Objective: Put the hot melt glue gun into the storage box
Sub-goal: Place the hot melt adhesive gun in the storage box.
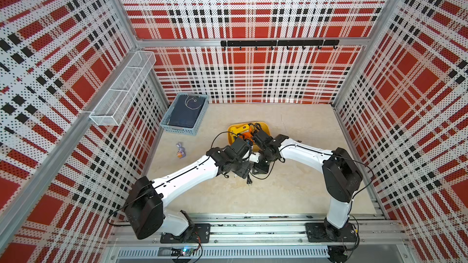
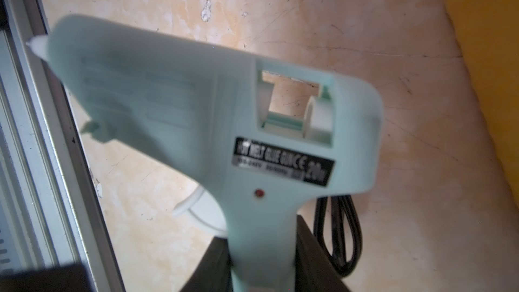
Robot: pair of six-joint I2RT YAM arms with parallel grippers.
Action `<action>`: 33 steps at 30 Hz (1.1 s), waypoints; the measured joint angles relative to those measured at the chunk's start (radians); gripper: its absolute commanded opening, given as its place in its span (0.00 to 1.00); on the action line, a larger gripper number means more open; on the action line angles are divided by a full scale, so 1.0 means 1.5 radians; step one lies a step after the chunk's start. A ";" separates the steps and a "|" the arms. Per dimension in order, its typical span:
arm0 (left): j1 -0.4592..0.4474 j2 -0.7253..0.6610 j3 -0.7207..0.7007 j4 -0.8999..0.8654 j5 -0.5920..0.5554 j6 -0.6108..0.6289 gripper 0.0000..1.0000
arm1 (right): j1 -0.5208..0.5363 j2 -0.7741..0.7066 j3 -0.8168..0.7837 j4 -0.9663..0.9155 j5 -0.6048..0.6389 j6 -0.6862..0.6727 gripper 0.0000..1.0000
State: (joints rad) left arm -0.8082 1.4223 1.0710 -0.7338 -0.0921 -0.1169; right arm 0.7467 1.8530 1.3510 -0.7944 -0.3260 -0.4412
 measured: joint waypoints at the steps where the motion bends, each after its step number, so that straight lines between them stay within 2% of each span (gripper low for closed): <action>1: -0.002 0.000 0.002 -0.005 -0.001 0.008 0.77 | -0.001 -0.001 -0.002 -0.003 -0.002 -0.003 0.21; 8: -0.012 0.024 0.042 -0.045 0.015 0.040 0.73 | -0.005 -0.014 -0.012 -0.013 -0.003 -0.009 0.21; 18: -0.070 0.078 0.065 -0.047 0.058 0.054 0.71 | -0.029 -0.035 -0.042 -0.023 0.008 -0.021 0.20; 27: -0.081 0.091 0.066 -0.040 0.051 0.066 0.61 | -0.037 -0.047 -0.052 -0.036 0.019 -0.022 0.20; 33: -0.084 0.091 0.072 -0.028 0.015 0.067 0.53 | -0.047 -0.061 -0.051 -0.038 0.013 -0.017 0.20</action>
State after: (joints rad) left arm -0.9344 1.5589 1.1793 -0.7757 -0.0692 -0.0162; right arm 0.6762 1.7622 1.2751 -0.8520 -0.3065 -0.4667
